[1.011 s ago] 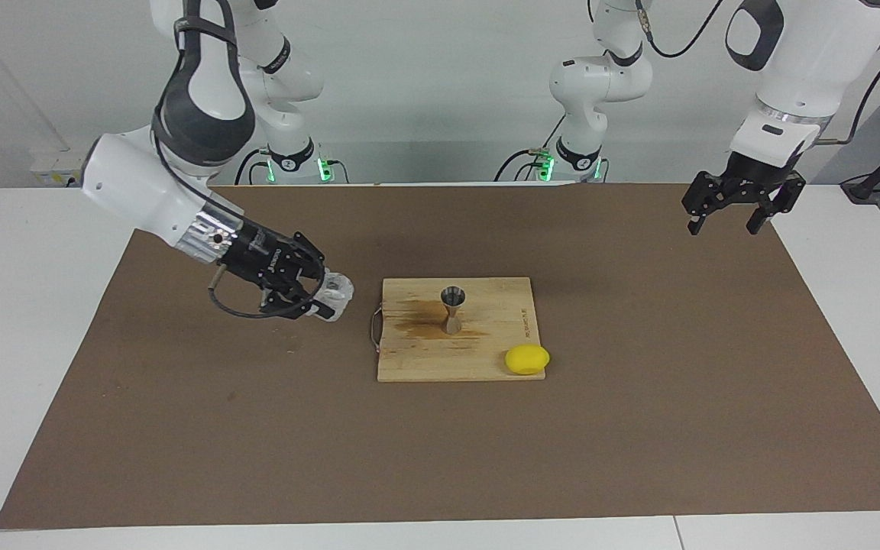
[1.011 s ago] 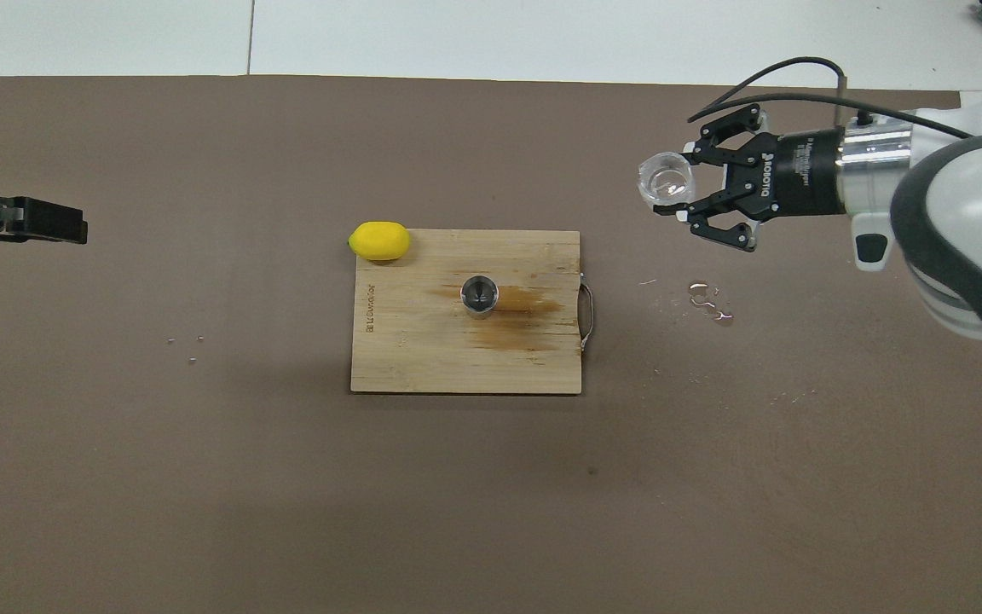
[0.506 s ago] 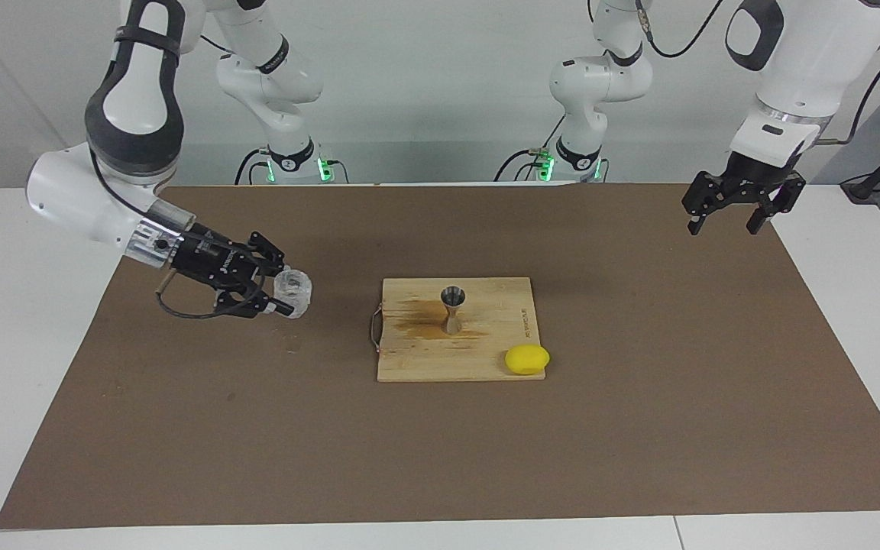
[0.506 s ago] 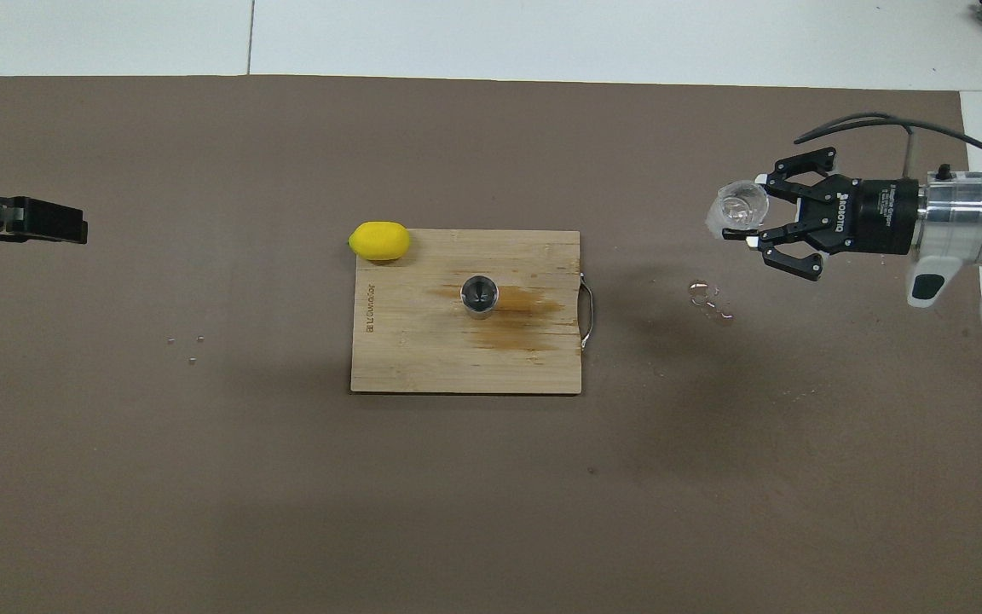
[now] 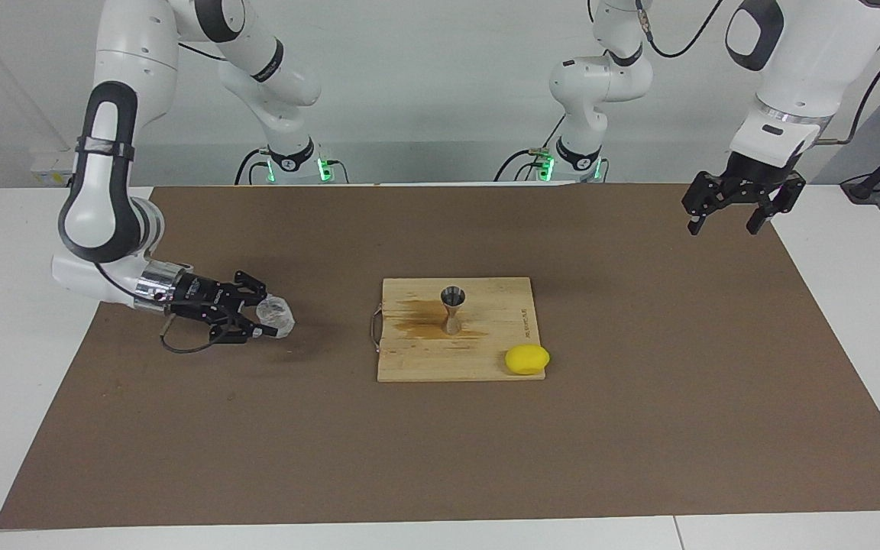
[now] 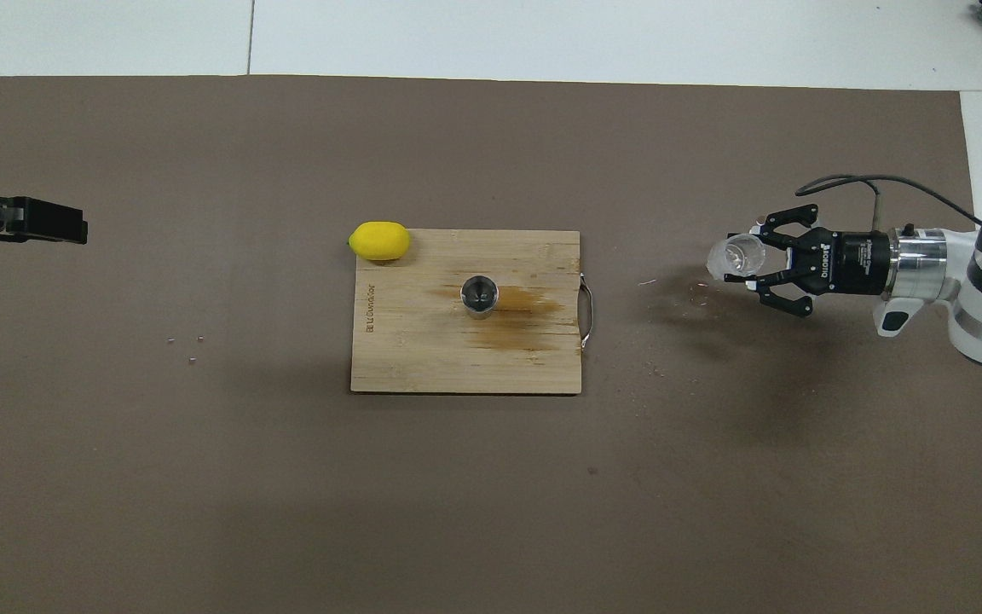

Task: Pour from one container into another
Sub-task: 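Lower the glass cup onto the table and open the right gripper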

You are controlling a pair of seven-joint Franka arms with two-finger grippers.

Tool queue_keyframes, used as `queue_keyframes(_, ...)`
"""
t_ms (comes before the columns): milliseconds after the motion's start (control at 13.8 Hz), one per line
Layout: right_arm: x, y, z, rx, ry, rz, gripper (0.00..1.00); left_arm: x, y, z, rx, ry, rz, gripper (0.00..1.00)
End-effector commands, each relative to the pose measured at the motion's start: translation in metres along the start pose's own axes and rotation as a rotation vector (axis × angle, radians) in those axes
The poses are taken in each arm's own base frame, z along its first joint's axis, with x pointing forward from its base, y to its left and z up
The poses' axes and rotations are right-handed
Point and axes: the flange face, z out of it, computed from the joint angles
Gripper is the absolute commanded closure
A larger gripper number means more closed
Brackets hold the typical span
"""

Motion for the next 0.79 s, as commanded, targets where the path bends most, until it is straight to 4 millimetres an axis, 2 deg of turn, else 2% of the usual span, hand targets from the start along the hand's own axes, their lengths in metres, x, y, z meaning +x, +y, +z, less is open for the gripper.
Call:
queue_keyframes(0, 0.026, 0.013, -0.004, 0.02, -0.049, -0.035, 1.0, -0.001, 0.002, 0.002, -0.008, 0.01, -0.013, 0.0)
queue_keyframes(433, 0.066, 0.02, 0.008, 0.038, -0.057, -0.08, 1.0, -0.001, 0.003, 0.002, -0.008, 0.009, -0.012, 0.0)
queue_keyframes(722, 0.078, 0.023, 0.011, 0.04, -0.053, -0.084, 1.0, -0.001, 0.003, 0.001, -0.008, 0.007, -0.013, 0.0)
